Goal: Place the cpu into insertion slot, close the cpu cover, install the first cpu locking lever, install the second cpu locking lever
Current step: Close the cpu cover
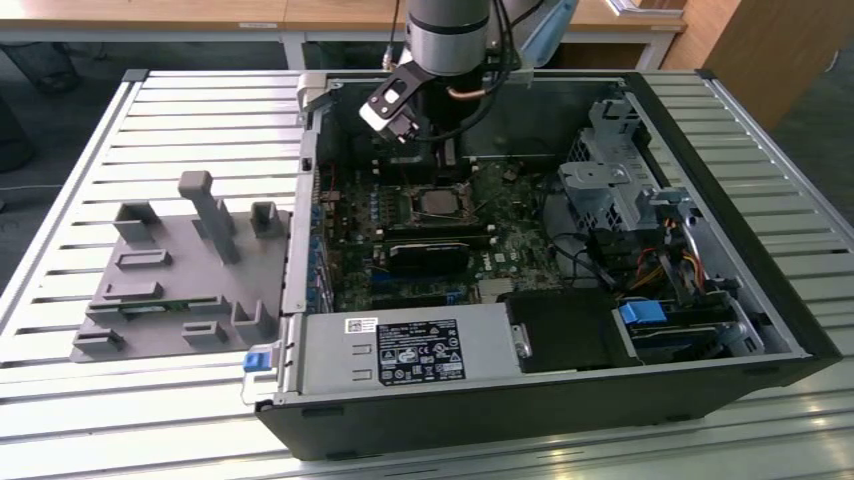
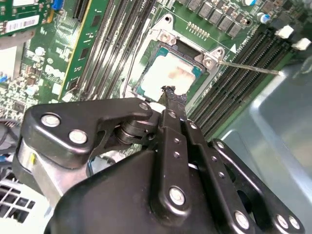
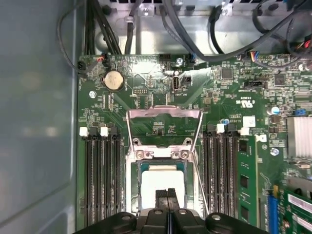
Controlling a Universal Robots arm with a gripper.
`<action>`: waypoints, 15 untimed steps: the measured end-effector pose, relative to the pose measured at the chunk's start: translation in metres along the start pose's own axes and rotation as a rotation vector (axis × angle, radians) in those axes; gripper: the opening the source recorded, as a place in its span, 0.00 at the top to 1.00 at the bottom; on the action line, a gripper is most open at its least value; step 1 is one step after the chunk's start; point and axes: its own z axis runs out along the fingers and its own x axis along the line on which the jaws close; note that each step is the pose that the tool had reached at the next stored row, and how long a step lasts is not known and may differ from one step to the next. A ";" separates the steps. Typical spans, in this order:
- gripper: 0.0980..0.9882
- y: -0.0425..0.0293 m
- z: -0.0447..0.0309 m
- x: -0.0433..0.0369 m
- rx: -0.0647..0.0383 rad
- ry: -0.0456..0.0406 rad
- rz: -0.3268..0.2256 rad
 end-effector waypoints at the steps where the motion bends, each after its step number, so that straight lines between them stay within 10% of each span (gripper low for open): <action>1: 0.99 0.0002 -0.0028 0.0000 0.000 -0.0002 0.000; 15: 0.99 0.0022 -0.0089 -0.0056 0.005 0.0000 0.000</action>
